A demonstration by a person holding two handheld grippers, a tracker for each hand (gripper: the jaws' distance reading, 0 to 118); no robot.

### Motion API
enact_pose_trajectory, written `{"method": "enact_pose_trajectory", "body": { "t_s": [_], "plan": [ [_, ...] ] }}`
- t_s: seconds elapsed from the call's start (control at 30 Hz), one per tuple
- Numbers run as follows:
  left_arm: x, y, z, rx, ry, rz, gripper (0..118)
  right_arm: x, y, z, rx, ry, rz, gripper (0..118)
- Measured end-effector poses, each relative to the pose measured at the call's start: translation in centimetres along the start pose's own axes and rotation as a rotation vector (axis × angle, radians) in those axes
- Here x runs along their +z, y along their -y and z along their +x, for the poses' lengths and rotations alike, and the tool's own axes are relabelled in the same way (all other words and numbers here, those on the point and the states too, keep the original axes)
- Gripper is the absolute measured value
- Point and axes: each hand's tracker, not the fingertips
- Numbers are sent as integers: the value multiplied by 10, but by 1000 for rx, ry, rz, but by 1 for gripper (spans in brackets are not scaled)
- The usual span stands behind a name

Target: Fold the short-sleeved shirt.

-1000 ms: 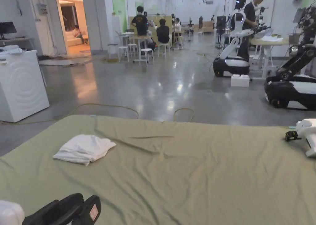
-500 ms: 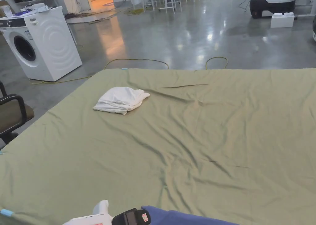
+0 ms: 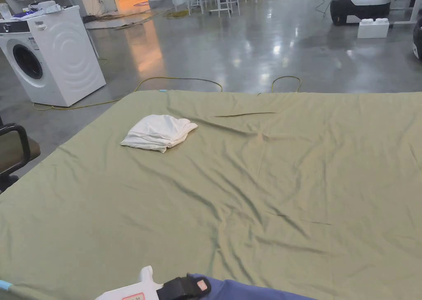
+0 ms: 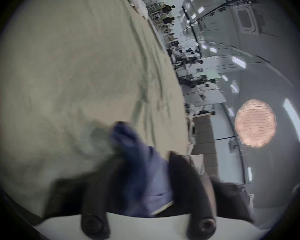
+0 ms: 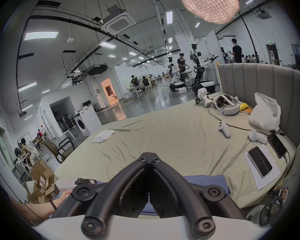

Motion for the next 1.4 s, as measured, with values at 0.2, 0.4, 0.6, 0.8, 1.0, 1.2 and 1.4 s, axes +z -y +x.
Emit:
{"method": "enact_pose_trajectory", "body": {
  "t_s": [0.2, 0.4, 0.6, 0.8, 1.0, 1.2, 1.4],
  "plan": [
    [0, 6, -10, 57, 31, 61, 10, 8, 3, 6, 0, 33, -13, 0],
    [79, -23, 17, 41, 110, 240, 10, 10, 4, 13, -2, 49, -26, 0],
    [145, -47, 67, -118, -9, 326, 10, 2, 10, 16, -26, 30, -37, 0],
    [50, 13, 135, -213, 108, 61, 10, 2, 13, 12, -41, -3, -45, 0],
    [-73, 70, 152, -349, -74, -149, 10, 25, 15, 11, 17, 52, -44, 0],
    [-112, 80, 160, -320, -49, -240, 93, 43, 24, 30, -36, 132, -34, 0],
    [-81, 64, 156, -332, -55, -110, 24, 44, 27, 45, -72, 159, -45, 0]
  ]
}}
